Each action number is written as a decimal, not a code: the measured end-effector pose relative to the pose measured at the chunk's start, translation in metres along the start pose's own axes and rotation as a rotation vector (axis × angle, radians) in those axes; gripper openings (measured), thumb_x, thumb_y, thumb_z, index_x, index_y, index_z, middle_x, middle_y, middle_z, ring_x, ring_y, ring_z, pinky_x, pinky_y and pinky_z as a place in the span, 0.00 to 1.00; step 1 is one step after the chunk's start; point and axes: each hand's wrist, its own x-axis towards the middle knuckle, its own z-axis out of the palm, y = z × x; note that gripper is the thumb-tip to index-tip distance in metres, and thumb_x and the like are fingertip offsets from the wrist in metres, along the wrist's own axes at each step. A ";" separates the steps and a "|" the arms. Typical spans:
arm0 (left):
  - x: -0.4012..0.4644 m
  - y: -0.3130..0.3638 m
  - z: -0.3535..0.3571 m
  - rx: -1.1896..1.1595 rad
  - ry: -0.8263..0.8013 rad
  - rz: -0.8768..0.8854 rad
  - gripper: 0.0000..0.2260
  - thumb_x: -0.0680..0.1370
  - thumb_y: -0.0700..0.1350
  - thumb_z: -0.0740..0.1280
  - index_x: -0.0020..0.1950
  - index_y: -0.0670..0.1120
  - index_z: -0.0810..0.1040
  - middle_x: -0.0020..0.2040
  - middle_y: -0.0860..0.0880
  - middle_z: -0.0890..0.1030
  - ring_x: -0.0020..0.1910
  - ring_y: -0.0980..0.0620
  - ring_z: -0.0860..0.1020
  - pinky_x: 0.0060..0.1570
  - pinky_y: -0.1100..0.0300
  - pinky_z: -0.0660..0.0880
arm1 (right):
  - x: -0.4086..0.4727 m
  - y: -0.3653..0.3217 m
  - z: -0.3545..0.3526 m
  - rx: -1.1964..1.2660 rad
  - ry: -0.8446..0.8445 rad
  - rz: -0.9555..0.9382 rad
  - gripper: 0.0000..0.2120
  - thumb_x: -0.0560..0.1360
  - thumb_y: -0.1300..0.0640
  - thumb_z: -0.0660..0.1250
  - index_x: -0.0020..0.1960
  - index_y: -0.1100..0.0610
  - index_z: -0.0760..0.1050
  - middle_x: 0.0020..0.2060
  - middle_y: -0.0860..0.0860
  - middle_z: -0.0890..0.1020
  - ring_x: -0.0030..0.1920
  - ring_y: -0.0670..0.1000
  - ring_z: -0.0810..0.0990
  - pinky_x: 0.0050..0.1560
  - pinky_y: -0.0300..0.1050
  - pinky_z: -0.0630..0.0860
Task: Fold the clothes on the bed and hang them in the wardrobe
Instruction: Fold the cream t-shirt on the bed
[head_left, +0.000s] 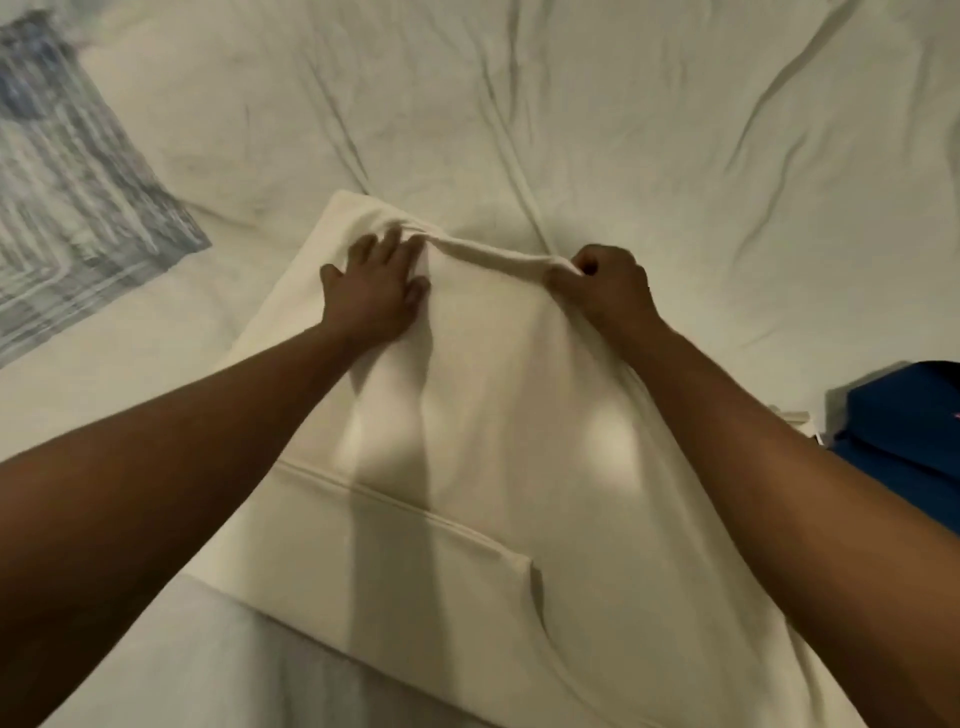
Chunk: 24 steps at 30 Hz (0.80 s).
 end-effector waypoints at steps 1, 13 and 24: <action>0.012 -0.005 0.000 -0.020 0.010 -0.044 0.25 0.83 0.54 0.56 0.80 0.54 0.57 0.82 0.51 0.54 0.78 0.44 0.55 0.64 0.34 0.62 | 0.004 0.005 -0.008 0.152 0.026 0.027 0.13 0.72 0.50 0.72 0.39 0.58 0.75 0.32 0.47 0.75 0.35 0.48 0.73 0.36 0.42 0.67; 0.084 -0.017 -0.063 0.301 -0.077 0.076 0.15 0.78 0.45 0.66 0.65 0.48 0.75 0.59 0.39 0.75 0.58 0.34 0.75 0.49 0.46 0.71 | 0.028 0.028 -0.035 -0.077 -0.139 -0.061 0.10 0.71 0.51 0.76 0.42 0.53 0.76 0.34 0.45 0.76 0.37 0.47 0.75 0.36 0.42 0.70; -0.026 -0.062 -0.057 0.174 0.370 0.210 0.07 0.75 0.37 0.64 0.52 0.40 0.69 0.49 0.38 0.70 0.41 0.35 0.72 0.31 0.45 0.70 | -0.072 0.021 -0.016 -0.506 0.256 -0.768 0.08 0.67 0.65 0.67 0.41 0.56 0.69 0.34 0.53 0.72 0.35 0.58 0.71 0.35 0.50 0.66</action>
